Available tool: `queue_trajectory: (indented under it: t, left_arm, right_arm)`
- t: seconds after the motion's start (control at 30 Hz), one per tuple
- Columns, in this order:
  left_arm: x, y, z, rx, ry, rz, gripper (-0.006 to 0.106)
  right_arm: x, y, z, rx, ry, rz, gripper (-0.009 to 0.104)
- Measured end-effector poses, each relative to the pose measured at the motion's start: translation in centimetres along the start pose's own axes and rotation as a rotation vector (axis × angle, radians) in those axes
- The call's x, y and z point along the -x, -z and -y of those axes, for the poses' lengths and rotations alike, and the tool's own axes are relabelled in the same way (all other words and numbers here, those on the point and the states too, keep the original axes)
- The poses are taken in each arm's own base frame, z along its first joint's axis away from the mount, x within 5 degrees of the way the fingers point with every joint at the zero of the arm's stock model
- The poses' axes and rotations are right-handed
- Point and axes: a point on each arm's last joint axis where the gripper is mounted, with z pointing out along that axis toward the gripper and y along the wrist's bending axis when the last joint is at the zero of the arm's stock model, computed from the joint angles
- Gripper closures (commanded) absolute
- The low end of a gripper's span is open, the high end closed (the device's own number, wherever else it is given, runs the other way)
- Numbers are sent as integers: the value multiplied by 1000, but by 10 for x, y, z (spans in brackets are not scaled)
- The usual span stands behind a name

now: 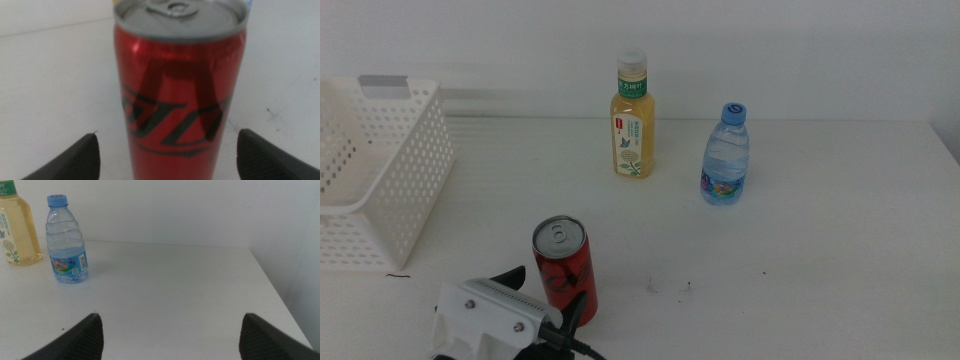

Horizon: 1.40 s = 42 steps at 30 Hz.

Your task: Use arms to grab the bottles and put them into the dustbin to the left of the table.

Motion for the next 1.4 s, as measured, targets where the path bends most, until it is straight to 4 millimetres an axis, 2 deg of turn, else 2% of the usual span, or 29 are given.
queue_trajectory:
  t: [0.63, 0.97, 1.4]
  left_arm:
    - [3, -35, 8, 45, 38, 19, 7]
    - [3, -52, 1, 54, 52, 25, 7]
    - [6, -58, -4, 45, 57, 38, 7]
  right_arm:
    - [0, 0, 0, 0, 0, 0, 2]
    - [0, 0, 0, 0, 0, 0, 2]
    - [0, 0, 0, 0, 0, 0, 2]
